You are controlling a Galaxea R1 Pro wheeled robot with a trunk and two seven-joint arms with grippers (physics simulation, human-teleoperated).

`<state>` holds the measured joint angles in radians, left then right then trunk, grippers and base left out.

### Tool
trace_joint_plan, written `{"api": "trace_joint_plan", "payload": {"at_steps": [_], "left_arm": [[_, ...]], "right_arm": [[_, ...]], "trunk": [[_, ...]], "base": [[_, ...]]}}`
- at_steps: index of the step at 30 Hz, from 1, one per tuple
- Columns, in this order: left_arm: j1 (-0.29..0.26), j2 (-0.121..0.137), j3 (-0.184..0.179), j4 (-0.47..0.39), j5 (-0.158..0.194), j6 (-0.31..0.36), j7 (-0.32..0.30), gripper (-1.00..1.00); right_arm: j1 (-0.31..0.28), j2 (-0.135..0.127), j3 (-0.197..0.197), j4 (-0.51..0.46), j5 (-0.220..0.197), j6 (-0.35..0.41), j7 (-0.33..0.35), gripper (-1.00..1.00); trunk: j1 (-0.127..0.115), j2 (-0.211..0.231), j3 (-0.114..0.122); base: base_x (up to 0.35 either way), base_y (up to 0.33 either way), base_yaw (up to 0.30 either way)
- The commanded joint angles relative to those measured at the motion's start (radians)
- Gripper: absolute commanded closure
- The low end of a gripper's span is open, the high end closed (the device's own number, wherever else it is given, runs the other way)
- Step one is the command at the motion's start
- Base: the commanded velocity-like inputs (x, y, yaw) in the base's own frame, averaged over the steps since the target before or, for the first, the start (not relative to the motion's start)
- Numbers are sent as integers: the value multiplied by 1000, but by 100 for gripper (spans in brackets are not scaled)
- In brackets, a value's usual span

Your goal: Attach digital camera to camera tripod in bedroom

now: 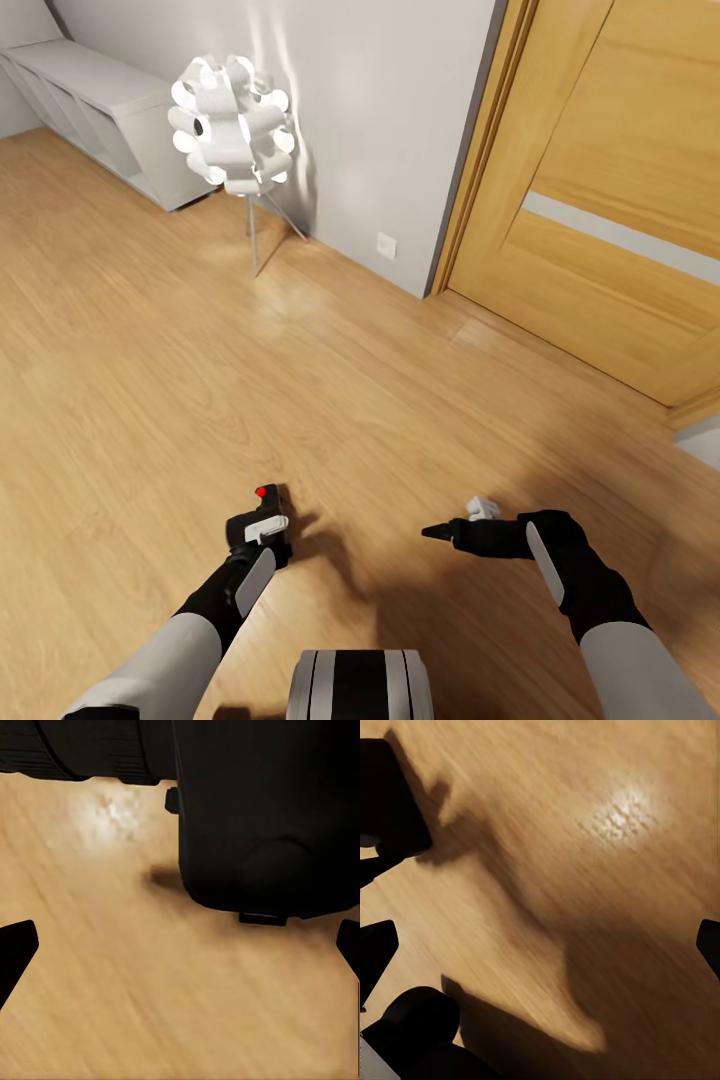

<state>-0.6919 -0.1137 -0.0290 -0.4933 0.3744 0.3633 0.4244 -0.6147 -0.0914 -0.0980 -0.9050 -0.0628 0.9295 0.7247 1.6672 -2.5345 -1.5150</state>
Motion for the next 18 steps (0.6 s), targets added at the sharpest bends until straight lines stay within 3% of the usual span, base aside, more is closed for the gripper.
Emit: {"api": "trace_joint_plan", "payload": {"at_steps": [1,8,18], "left_arm": [[0,0,-3,-2,8,4,7,-100],[0,0,-3,-1,8,5,7,-100],[0,0,-3,0,8,4,7,-100]], "right_arm": [[0,0,-1,0,-6,9,-2,-100],[0,1,-2,1,-6,9,-3,-100],[0,1,-2,1,-6,5,-2,-100]], "trunk": [[0,0,0],[0,0,1],[0,0,1]], "base": [[0,0,-131],[0,0,-147],[0,0,-24]]}}
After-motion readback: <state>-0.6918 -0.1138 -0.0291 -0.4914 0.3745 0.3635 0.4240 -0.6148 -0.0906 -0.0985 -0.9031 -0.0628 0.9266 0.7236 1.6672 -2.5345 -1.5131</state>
